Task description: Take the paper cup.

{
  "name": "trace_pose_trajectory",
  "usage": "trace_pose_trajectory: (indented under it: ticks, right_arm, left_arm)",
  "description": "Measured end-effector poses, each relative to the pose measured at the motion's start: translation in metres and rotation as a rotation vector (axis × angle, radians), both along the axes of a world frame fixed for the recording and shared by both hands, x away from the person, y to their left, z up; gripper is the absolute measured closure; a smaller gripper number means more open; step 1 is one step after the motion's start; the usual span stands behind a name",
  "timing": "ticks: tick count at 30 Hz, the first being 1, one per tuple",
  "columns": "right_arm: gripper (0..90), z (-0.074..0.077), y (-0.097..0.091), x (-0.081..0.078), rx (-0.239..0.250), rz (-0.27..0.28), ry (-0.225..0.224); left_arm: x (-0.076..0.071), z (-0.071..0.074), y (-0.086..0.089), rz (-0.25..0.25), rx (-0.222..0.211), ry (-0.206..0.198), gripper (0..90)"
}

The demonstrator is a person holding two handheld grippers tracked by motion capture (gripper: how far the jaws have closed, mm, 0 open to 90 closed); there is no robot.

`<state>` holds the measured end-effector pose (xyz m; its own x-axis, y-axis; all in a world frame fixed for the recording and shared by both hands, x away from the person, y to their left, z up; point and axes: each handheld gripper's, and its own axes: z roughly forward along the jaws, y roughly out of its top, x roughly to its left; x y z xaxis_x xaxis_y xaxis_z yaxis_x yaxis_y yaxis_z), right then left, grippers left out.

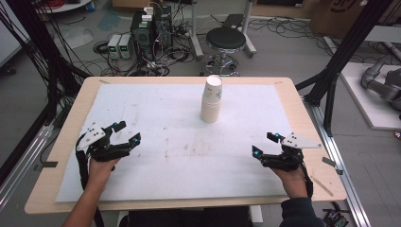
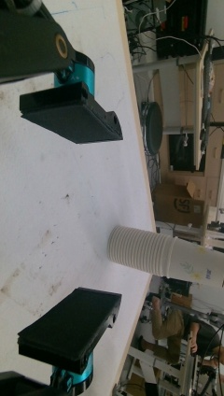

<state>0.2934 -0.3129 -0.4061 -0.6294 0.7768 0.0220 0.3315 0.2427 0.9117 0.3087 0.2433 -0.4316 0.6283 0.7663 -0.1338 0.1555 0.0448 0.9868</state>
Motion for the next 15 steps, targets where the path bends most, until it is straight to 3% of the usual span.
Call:
trace_pose_trajectory:
  ticks: [7, 15]
  right_arm:
    - [17.2, 0.0008, -0.0039, -0.0016, 0.011, 0.002, 0.006]
    - [17.2, -0.0016, 0.0000, -0.0047, -0.010, 0.015, 0.017]
  left_arm:
    - [0.0021, -0.0014, -0.0017, 0.007, 0.006, 0.010, 16.6]
    - [0.0009, 0.0010, -0.0046, 0.001, 0.012, 0.005, 16.2]
